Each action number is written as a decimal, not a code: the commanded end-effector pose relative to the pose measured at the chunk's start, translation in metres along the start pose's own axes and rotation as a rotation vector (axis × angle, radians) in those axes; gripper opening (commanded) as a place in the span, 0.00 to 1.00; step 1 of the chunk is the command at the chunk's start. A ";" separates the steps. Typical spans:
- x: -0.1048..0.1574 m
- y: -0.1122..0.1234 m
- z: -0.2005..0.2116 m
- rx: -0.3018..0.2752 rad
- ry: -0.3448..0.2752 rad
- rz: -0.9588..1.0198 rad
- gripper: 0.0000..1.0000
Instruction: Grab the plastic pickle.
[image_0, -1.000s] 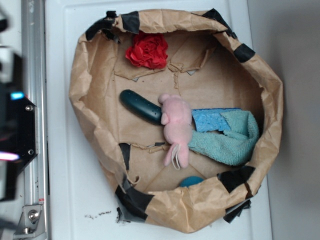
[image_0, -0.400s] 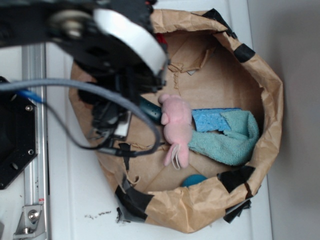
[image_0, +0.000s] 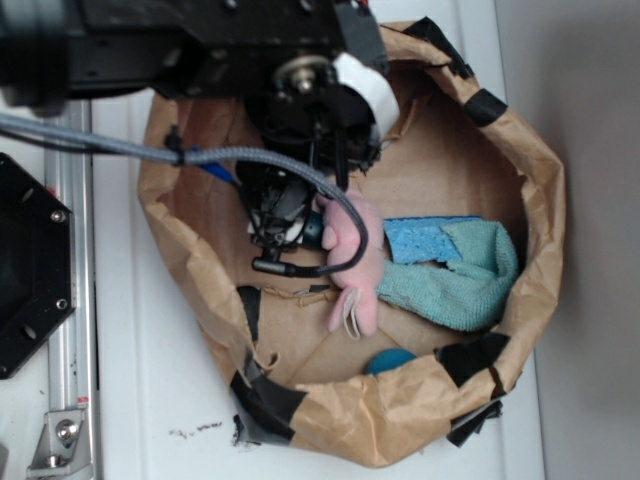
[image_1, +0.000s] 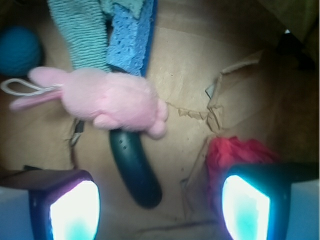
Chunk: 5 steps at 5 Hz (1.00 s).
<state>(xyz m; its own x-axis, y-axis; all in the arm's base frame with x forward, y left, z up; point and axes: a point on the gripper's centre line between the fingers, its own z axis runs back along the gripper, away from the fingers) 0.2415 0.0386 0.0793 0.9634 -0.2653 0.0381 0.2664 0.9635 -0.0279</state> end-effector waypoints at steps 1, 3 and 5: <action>-0.012 -0.021 -0.048 0.055 -0.031 -0.251 1.00; -0.005 -0.030 -0.062 0.048 -0.057 -0.195 0.00; -0.001 -0.022 -0.039 0.045 -0.073 -0.119 0.00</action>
<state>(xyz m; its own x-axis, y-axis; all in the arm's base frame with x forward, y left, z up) 0.2248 0.0152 0.0276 0.9230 -0.3815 0.0501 0.3822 0.9241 -0.0057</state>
